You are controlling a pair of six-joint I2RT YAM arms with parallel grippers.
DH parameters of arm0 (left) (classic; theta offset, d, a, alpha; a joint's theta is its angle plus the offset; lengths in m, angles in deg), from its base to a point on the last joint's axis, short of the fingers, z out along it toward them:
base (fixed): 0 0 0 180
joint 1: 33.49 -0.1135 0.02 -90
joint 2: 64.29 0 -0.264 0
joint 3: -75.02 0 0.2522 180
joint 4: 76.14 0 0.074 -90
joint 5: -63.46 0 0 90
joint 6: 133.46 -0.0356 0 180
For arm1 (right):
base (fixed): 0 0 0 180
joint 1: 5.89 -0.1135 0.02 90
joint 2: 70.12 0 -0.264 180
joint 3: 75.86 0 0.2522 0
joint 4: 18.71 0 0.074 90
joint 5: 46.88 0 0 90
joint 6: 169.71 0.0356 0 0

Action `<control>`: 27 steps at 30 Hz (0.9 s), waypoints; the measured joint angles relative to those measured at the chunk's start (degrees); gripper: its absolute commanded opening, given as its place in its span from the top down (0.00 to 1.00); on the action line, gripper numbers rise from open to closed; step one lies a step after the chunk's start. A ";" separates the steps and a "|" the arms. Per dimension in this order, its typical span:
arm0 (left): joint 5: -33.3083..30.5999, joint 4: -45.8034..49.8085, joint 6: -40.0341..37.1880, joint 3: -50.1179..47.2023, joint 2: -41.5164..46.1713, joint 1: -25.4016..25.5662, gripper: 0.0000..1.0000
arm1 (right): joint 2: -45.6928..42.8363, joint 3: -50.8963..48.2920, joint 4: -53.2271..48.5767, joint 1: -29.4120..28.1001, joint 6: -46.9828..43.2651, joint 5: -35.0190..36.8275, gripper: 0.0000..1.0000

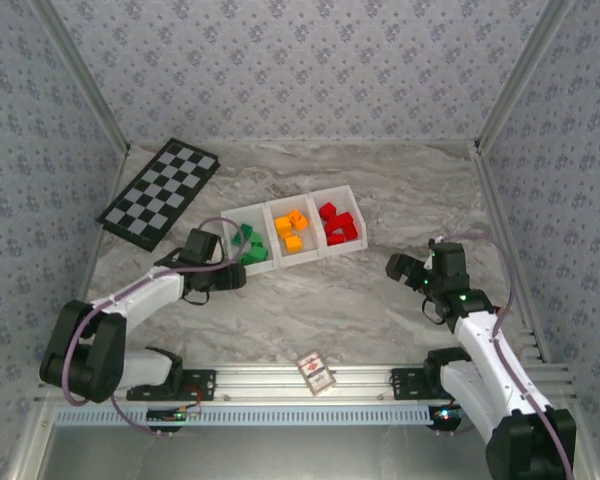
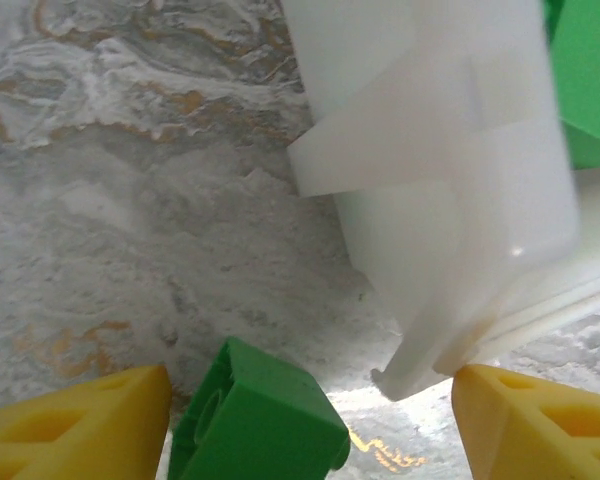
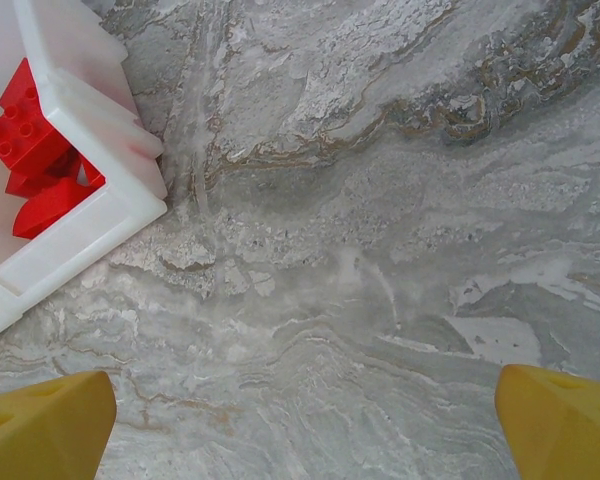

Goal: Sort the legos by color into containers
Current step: Pick up the lego from the middle-left of the table.

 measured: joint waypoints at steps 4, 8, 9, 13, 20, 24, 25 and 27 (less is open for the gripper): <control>0.90 -0.46 0.50 0.02 -0.31 -0.26 0.28 | -0.11 0.00 -0.02 1.20 0.00 -0.70 0.00; 2.23 -0.68 1.64 0.02 -1.01 -0.26 0.32 | -0.20 0.00 0.00 2.36 0.02 -1.51 0.00; 2.75 -0.81 1.99 0.00 -1.31 -0.26 0.33 | -0.22 -0.02 0.00 2.62 0.02 -1.68 0.00; 3.48 -0.83 3.15 -0.02 -2.95 -0.24 0.35 | -0.20 -0.11 0.04 3.54 0.42 -2.43 0.00; 2.69 -0.94 4.74 -0.02 -2.84 1.22 0.39 | -0.20 -0.33 0.07 4.61 0.74 -3.06 0.00; 1.81 -0.92 5.66 -0.02 -2.97 1.66 0.43 | -0.22 -0.85 0.02 5.03 0.92 -3.43 0.00; 1.66 -0.94 5.97 -0.02 -3.10 1.66 0.44 | -0.22 -0.87 0.02 5.09 0.94 -3.45 0.00; 1.11 -0.96 6.49 0.00 -3.43 1.70 0.47 | -0.26 -0.87 0.02 5.35 0.96 -3.65 0.00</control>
